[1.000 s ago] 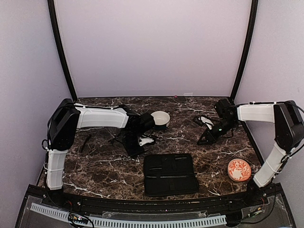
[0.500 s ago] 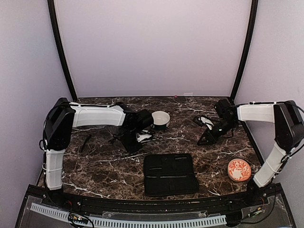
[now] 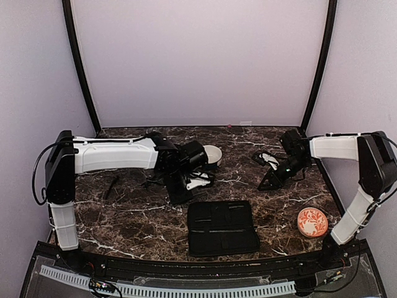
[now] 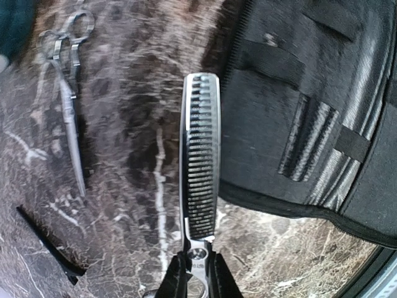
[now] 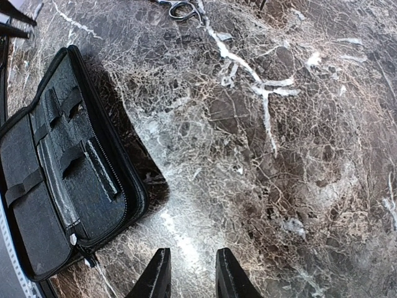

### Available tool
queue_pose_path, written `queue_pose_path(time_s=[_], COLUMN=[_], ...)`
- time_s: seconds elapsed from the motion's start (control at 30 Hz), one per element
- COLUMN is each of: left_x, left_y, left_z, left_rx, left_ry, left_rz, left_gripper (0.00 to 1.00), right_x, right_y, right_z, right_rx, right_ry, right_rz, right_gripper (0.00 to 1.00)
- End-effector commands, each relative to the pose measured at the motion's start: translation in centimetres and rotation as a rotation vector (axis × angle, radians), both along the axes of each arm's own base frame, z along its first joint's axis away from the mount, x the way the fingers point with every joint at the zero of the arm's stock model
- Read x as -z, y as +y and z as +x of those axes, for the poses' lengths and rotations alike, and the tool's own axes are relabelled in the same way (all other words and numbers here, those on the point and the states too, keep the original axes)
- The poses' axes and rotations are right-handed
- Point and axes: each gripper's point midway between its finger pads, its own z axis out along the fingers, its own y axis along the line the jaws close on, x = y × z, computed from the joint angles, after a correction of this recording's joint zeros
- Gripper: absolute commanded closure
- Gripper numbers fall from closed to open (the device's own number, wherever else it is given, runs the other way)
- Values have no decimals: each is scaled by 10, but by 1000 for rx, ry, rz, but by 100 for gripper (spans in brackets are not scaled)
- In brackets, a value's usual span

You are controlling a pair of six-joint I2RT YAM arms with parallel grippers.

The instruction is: Sort the hair-cutting tools

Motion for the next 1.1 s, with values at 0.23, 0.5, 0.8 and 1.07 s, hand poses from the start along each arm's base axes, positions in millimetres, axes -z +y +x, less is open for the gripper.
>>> queue_pose_path(time_s=[0.23, 0.5, 0.8, 1.07], left_x=[16, 27, 40, 47], left_y=[0, 5, -5, -12], left_z=[-27, -27, -23, -20], left_rx=[100, 109, 123, 138], left_ry=[54, 47, 44, 40], left_rz=[107, 166, 193, 210], left_gripper=[100, 100, 100, 100], right_x=[0, -1, 0, 0], right_y=[1, 0, 0, 0], right_z=[0, -1, -1, -1], right_rx=[-13, -15, -17, -18], right_ry=[14, 13, 17, 17], right_rz=[9, 8, 7, 7], right_gripper=[76, 76, 76, 76])
